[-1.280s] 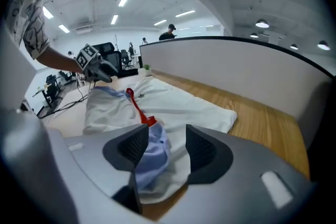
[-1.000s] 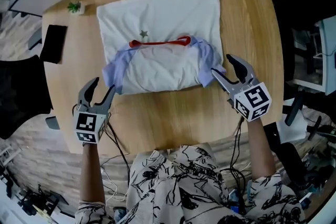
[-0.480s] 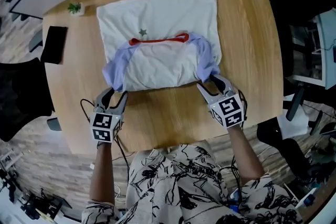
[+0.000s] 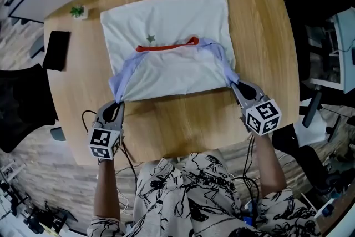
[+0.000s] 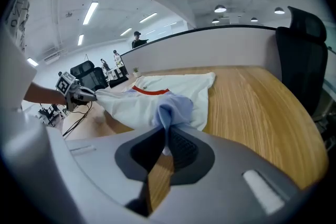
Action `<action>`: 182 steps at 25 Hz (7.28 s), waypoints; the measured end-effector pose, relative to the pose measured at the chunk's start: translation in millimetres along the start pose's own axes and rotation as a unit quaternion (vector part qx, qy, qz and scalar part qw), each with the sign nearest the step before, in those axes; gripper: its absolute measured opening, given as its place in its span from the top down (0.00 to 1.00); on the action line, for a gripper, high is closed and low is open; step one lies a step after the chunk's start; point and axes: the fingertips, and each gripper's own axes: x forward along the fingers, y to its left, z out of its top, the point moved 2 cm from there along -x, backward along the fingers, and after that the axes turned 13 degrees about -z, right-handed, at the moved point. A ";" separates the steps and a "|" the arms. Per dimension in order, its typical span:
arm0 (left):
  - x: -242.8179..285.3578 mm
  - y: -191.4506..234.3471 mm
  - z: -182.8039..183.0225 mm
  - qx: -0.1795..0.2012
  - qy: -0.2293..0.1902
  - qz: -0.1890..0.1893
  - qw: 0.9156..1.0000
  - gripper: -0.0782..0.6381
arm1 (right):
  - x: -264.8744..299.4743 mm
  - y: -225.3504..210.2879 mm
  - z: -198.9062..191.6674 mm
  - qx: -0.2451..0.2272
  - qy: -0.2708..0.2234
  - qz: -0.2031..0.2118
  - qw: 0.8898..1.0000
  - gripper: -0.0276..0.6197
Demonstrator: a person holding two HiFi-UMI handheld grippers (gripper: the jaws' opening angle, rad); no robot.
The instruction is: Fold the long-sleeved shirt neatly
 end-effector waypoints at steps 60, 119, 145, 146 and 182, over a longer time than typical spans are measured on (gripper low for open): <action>5.8 -55.3 -29.9 0.333 0.143 -0.071 0.929 0.78 | -29.3 23.1 -38.1 -0.507 0.013 0.117 0.854 0.82; 75.4 85.3 97.1 0.010 0.194 -0.220 0.956 0.75 | 110.9 -39.5 94.5 -0.330 0.201 0.282 0.878 0.82; 59.2 56.5 149.9 0.178 0.033 -0.111 0.977 0.76 | 90.8 -11.4 142.0 -0.293 -0.026 0.107 0.950 0.90; 66.6 53.2 147.5 0.195 0.040 -0.100 0.975 0.83 | 96.4 -5.0 137.0 -0.294 -0.022 0.106 0.950 0.94; 14.1 34.6 -27.7 -0.027 0.063 0.060 0.996 0.67 | 29.5 -40.2 -27.5 -0.054 0.067 -0.045 0.995 0.54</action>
